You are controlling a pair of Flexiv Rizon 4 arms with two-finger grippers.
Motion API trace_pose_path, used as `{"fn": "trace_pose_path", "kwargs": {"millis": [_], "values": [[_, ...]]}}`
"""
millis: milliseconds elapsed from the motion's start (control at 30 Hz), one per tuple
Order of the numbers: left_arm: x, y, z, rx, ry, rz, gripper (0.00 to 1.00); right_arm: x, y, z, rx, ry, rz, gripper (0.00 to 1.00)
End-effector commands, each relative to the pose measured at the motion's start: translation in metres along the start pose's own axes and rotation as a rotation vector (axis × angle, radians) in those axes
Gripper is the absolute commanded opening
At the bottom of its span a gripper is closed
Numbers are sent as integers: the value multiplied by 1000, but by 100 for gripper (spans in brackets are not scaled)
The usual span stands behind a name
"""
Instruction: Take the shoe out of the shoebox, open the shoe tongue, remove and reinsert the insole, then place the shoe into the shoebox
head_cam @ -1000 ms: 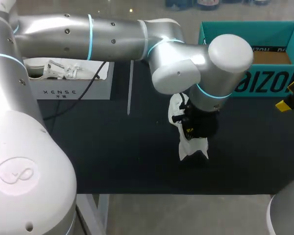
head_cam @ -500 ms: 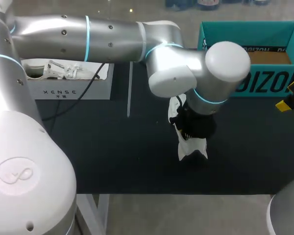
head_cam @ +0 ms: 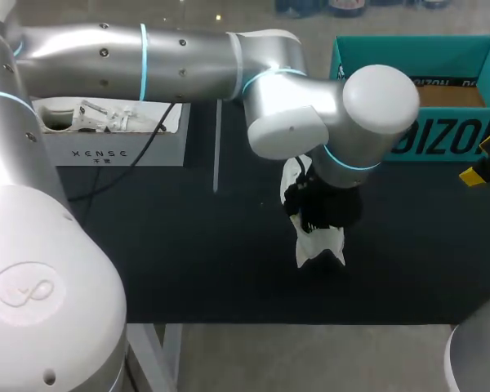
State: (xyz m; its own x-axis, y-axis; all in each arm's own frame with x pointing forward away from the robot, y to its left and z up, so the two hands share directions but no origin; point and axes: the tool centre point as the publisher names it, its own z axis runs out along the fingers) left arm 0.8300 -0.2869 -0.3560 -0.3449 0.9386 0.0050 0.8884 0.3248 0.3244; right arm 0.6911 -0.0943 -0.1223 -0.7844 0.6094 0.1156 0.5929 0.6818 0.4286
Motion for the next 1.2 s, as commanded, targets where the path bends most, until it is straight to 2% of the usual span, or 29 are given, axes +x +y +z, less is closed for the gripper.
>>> {"fn": "trace_pose_path", "kwargs": {"millis": [33, 500, 733, 867, 1033, 1100, 1133, 1200], "values": [[7, 1, -10, -18, -11, -6, 100, -2, 2, 1, 5, 3, 1, 100], [12, 12, -39, -78, -22, -36, 100, -2, 2, 1, 5, 3, 1, 100], [16, 22, -64, -127, -52, -53, 100, -2, 2, 1, 5, 3, 1, 100], [18, 30, -77, -152, -68, -64, 100, -2, 2, 1, 5, 3, 1, 100], [20, 46, -82, -162, -81, -67, 100, -2, 2, 1, 5, 3, 1, 100], [20, 53, -82, -163, -84, -64, 36, -2, 2, 1, 5, 3, 1, 100], [19, 57, -81, -162, -90, -50, 0, -2, 2, 1, 5, 3, 1, 100], [17, 64, -79, -155, -88, -38, 0, -2, 2, 1, 5, 3, 1, 100]]}}
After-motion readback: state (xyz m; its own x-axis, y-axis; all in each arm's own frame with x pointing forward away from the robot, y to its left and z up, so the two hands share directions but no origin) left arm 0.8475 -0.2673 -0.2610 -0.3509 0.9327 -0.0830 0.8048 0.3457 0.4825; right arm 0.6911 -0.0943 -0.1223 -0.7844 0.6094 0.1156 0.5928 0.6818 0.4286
